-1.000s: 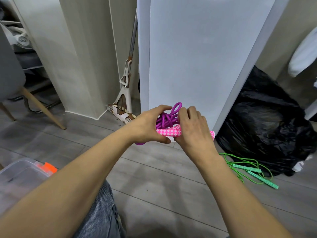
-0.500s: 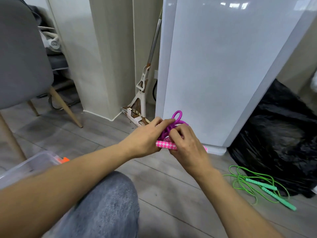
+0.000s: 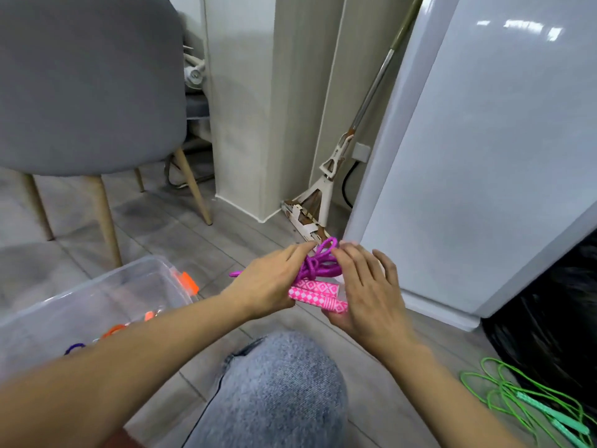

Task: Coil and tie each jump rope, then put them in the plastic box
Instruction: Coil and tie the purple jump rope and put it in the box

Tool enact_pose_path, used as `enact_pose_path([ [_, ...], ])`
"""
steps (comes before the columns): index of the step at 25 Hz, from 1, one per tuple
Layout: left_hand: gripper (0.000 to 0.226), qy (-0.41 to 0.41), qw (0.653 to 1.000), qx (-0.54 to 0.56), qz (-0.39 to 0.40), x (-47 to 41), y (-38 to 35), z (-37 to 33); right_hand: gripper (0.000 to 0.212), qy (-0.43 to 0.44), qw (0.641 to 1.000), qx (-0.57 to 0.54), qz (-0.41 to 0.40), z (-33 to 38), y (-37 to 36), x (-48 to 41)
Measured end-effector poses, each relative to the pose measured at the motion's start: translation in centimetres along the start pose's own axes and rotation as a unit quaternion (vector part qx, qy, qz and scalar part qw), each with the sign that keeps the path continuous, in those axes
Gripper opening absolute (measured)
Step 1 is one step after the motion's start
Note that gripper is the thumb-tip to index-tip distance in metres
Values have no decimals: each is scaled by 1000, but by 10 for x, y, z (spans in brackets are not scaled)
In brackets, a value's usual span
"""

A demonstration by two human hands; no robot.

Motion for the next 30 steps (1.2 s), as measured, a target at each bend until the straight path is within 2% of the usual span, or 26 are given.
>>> enact_pose_path([
  [2, 87, -7, 999, -37, -13, 12, 8, 10, 111, 10, 999, 7, 35, 14, -12, -8],
  [4, 75, -9, 997, -81, -19, 24, 17, 22, 110, 39, 997, 13, 63, 32, -24, -23],
  [7, 61, -9, 988, -151, -19, 47, 22, 47, 81, 86, 993, 4, 79, 59, -39, -50],
  [9, 61, 33, 985, -169, 8, 67, 21, 68, 66, 128, 987, -6, 92, 82, -56, -68],
  [14, 45, 192, 970, -129, 77, 125, 29, 135, 40, 203, 965, -49, 158, 165, -89, -115],
  [19, 37, 256, 959, -99, 71, 185, 34, 195, 26, 262, 939, -134, 177, 241, -136, -143],
  [24, 41, 271, 957, -60, 87, 211, 26, 234, 33, 255, 935, -159, 189, 275, -168, -155],
  [30, 47, 242, 966, -44, 82, 193, 29, 244, 29, 178, 924, -237, 240, 261, -185, -153],
])
Point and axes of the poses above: each hand's wrist, its own x-axis away from the middle knuckle, its own y-axis out of the back of the hand, z = x × y, the point moved 3 cm from there along -x, towards the middle knuckle, and after that the axes turned 10 degrees about -y, right-handed, at the moved point
